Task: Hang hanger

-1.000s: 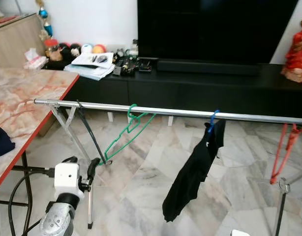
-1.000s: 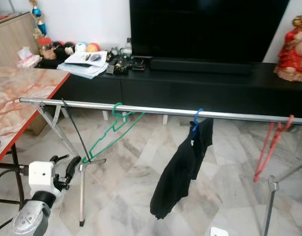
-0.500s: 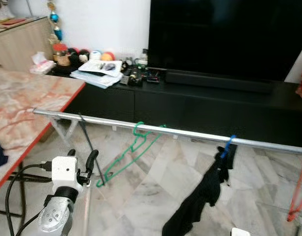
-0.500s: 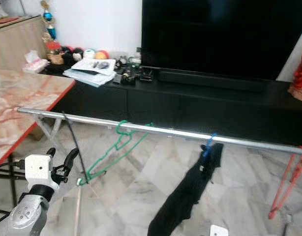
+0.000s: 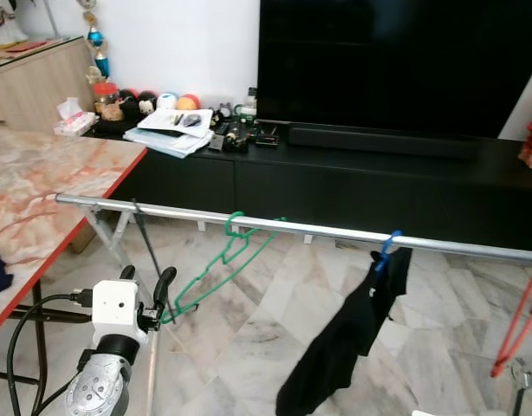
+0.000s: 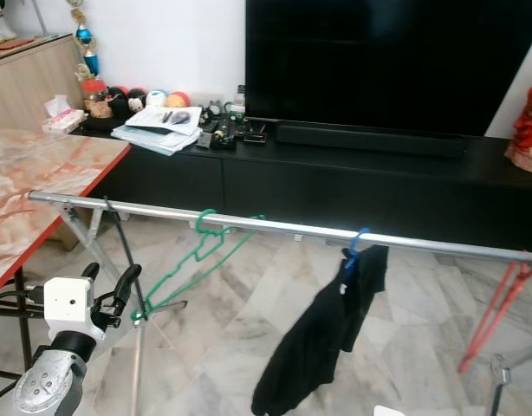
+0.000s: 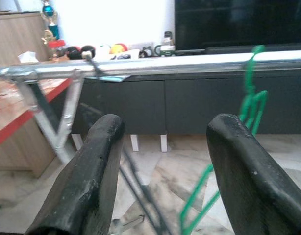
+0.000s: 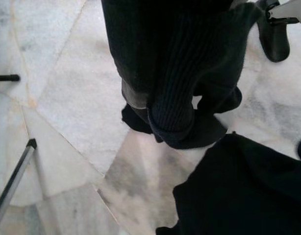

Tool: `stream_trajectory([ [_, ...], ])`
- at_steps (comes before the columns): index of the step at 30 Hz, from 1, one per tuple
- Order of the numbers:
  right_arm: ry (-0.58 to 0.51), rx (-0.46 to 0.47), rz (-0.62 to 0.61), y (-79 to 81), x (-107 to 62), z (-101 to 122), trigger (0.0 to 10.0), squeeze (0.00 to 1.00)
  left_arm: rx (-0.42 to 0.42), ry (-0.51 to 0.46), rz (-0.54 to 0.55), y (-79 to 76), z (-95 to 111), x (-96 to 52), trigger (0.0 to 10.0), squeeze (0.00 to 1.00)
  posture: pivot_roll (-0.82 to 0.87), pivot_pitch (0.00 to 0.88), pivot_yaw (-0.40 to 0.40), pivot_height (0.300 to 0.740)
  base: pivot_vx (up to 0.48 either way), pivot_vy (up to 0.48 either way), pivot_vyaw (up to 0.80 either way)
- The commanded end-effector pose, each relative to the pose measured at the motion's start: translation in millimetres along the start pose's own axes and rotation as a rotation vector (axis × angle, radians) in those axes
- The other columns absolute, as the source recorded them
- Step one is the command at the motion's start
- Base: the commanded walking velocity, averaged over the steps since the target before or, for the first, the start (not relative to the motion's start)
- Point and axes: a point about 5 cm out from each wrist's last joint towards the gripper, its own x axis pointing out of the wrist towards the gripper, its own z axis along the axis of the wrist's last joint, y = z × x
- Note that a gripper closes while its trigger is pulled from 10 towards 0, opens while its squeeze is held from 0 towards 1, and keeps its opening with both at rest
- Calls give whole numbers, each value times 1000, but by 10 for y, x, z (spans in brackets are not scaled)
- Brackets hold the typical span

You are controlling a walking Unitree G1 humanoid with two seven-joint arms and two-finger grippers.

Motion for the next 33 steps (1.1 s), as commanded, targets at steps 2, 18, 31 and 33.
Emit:
stream_trajectory([
  [2, -2, -6, -14, -58, -2, -13, 10000, 0, 12, 4, -8, -33, 24, 17, 10000, 0, 192, 0, -26, 740, 0, -349, 0],
  [18, -6, -24, -9, -82, 0, -3, 10000, 0, 31, 13, 29, 7, 11, 32, 10000, 0, 179, 0, -25, 740, 0, -322, 0],
  [31, 1, -47, -6, -130, 3, -2, 10000, 0, 156, 62, 89, 57, -54, 43, 10000, 0, 191, 0, -69, 740, 0, 0, 0],
  [33, 2, -49, 1, -123, 3, -1, 10000, 0, 156, 68, 89, 59, -62, 40, 10000, 0, 193, 0, -71, 740, 0, 0, 0],
])
